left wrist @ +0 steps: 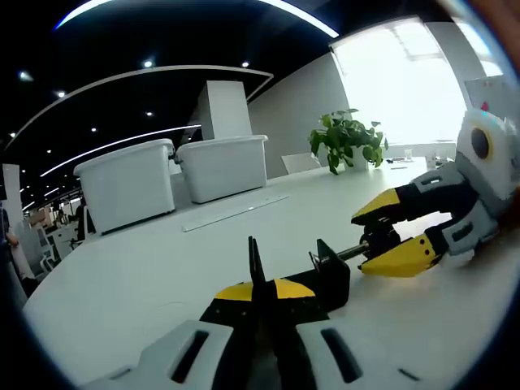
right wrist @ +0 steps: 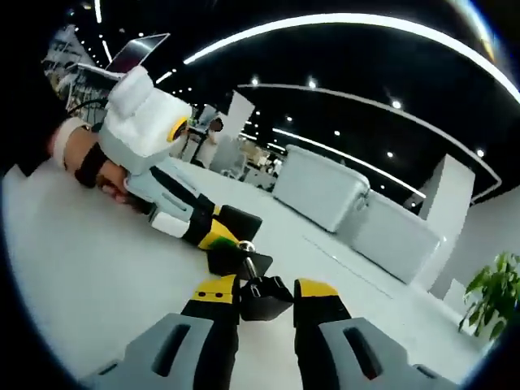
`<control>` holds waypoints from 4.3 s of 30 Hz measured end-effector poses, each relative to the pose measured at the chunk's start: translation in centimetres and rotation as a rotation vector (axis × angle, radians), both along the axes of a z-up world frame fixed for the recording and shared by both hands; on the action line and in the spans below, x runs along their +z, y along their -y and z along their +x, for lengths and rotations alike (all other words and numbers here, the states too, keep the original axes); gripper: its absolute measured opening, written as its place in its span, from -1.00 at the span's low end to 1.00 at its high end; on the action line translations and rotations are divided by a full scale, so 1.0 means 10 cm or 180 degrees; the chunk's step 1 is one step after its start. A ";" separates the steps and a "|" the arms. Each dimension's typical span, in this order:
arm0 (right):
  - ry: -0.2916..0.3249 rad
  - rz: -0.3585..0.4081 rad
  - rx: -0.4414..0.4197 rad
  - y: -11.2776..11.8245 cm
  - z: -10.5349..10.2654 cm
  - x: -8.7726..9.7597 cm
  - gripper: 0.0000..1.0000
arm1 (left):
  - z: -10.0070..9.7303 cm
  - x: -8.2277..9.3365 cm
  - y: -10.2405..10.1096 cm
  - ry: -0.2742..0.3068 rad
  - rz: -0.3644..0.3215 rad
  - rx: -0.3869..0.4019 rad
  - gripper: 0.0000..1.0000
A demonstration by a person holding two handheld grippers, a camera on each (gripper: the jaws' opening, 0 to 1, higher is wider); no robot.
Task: Clamp the fixed fixture on the desktop, loosen the retaining clip, secure it to the edge of the desk, and tighten the retaining clip.
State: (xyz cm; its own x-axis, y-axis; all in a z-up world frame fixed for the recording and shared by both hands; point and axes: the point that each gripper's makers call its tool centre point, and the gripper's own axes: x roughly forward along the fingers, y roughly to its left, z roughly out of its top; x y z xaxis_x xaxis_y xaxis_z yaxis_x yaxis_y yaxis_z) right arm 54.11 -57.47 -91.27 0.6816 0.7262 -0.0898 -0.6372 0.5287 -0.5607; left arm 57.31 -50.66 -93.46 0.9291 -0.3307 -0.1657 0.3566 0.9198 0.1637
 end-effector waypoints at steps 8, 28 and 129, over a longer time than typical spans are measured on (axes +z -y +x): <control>0.0028 -0.0061 -0.0008 -0.02 0.08 -0.04 -0.49 | 0.01 -0.01 -0.04 -0.0001 0.0002 0.0004 -0.88; -0.3129 0.2011 -0.0033 0.08 0.18 -0.17 -0.34 | 0.04 -0.04 -0.04 -0.0007 -0.0006 -0.0009 -0.88; -0.3452 0.2389 -0.0188 0.19 0.22 -0.18 -0.42 | 0.04 -0.05 -0.05 -0.0018 -0.0026 -0.0005 -0.88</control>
